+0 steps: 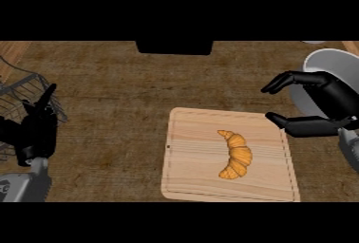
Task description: Pick the croissant from the cutting board and place it in the pot
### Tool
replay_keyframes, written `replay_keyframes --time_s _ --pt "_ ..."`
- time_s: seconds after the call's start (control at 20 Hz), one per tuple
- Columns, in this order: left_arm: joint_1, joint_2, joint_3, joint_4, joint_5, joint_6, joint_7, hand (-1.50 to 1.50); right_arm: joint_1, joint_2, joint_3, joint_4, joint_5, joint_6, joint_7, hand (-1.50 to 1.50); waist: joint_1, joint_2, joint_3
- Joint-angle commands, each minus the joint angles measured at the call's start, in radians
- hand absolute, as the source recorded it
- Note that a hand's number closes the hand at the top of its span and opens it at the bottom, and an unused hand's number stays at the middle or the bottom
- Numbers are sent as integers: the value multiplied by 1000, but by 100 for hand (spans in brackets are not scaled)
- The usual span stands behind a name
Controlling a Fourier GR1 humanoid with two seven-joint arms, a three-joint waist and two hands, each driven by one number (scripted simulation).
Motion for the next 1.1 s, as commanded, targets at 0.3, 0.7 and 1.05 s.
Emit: replay_keyframes --time_s 0.3,0.7,1.05 --pt "-105 32 -54 -108 -21 -117 -99 0 -12 -143 1 157 136 241 -472 -150 -30 -6 25" --pt "-97 50 -40 -102 -12 -143 -106 0 -59 -245 128 173 409 201 -510 -150 -24 -11 20" --pt "-71 53 -54 -151 -15 -128 -82 0 -100 -243 220 100 499 206 -379 -150 -30 -24 19"
